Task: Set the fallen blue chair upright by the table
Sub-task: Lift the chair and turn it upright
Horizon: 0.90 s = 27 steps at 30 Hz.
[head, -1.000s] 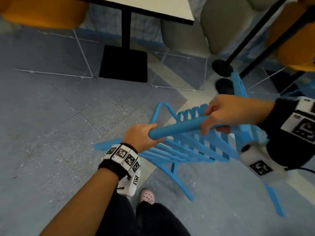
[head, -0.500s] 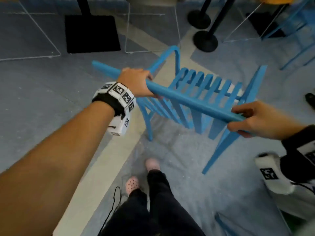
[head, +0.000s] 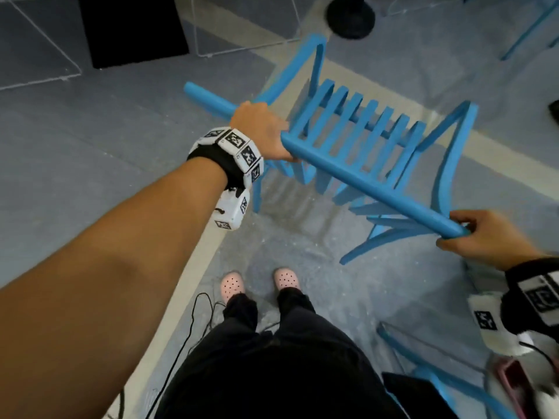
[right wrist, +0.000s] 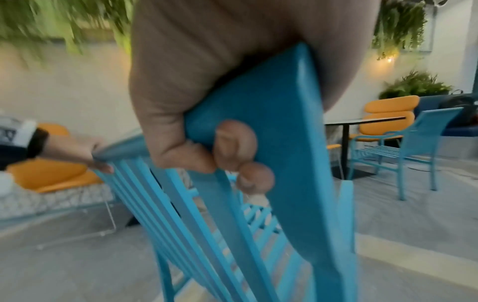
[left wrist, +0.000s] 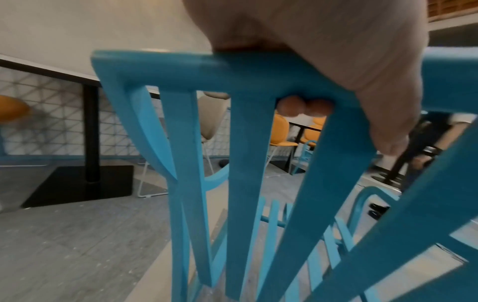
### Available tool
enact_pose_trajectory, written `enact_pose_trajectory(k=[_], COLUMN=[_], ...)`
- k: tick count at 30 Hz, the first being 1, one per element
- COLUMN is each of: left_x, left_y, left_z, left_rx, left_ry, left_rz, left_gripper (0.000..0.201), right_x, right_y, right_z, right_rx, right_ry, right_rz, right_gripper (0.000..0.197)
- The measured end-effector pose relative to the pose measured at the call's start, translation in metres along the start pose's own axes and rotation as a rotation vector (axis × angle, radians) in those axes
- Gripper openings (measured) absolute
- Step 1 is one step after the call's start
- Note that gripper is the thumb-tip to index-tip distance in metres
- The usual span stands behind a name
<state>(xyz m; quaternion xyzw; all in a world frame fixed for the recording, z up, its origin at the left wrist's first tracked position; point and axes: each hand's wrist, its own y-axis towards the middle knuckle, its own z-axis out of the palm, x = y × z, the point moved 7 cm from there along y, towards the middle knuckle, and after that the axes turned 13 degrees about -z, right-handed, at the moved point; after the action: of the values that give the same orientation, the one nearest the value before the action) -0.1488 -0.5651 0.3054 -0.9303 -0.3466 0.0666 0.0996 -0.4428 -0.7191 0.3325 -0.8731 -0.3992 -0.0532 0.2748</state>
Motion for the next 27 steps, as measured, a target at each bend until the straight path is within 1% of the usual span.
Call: enact_pose_trajectory(k=[2, 4, 6, 7, 8, 9, 10, 11, 13, 15, 16, 17, 18, 19, 21, 24, 27], left_x=[-0.03, -0.056, -0.072, -0.077, -0.079, -0.078, -0.078, -0.077, -0.073, -0.07, -0.065, -0.061, -0.056, -0.052, -0.049, -0.049, -0.047], left_y=[-0.006, -0.011, -0.016, -0.016, -0.016, -0.017, -0.018, -0.017, -0.015, -0.015, -0.014, -0.014, -0.014, -0.012, -0.01, -0.013, -0.018], left_z=[0.006, 0.01, 0.014, 0.016, 0.019, 0.02, 0.021, 0.022, 0.021, 0.013, 0.012, 0.012, 0.012, 0.013, 0.016, 0.018, 0.02], left_rx=[-0.01, -0.022, -0.035, -0.035, -0.037, -0.028, -0.013, -0.011, -0.002, 0.003, 0.01, 0.001, -0.001, -0.002, 0.037, 0.082, 0.044], left_ry=[0.015, 0.014, 0.024, 0.037, 0.033, 0.0, -0.039, -0.064, -0.063, -0.041, -0.025, -0.008, 0.025, 0.075, 0.183, 0.211, 0.144], left_rz=[0.04, 0.081, 0.125, 0.139, 0.155, 0.162, 0.171, 0.178, 0.148, 0.162, 0.141, 0.111, 0.069, 0.013, -0.048, -0.046, -0.006], left_gripper=[0.07, 0.073, 0.079, 0.076, 0.071, 0.065, 0.061, 0.059, 0.054, 0.042, 0.038, 0.042, 0.051, 0.056, 0.05, 0.038, 0.03], right_x=[-0.029, -0.055, -0.073, -0.077, -0.081, -0.084, -0.087, -0.089, -0.083, -0.061, -0.044, -0.027, -0.013, -0.006, -0.002, -0.003, -0.005], right_y=[-0.013, -0.022, -0.032, -0.035, -0.037, -0.038, -0.039, -0.038, -0.037, -0.033, -0.03, -0.027, -0.022, -0.018, -0.014, -0.018, -0.018], right_z=[0.009, 0.02, 0.034, 0.041, 0.046, 0.049, 0.051, 0.052, 0.053, 0.053, 0.055, 0.058, 0.059, 0.059, 0.056, 0.054, 0.056], right_rx=[-0.005, -0.009, -0.015, -0.022, -0.039, -0.057, -0.067, -0.07, -0.095, -0.22, -0.292, -0.357, -0.406, -0.45, -0.53, -0.578, -0.612], right_ry=[0.005, 0.034, 0.052, 0.051, 0.054, 0.066, 0.08, 0.089, 0.022, -0.112, -0.151, -0.167, -0.171, -0.165, -0.156, -0.186, -0.199], right_rz=[0.015, 0.056, 0.083, 0.073, 0.07, 0.08, 0.101, 0.124, 0.129, 0.053, 0.001, -0.046, -0.064, -0.045, 0.011, 0.0, -0.03], right_gripper=[0.015, 0.019, 0.029, 0.033, 0.033, 0.028, 0.023, 0.021, 0.026, 0.033, 0.034, 0.033, 0.033, 0.036, 0.044, 0.045, 0.048])
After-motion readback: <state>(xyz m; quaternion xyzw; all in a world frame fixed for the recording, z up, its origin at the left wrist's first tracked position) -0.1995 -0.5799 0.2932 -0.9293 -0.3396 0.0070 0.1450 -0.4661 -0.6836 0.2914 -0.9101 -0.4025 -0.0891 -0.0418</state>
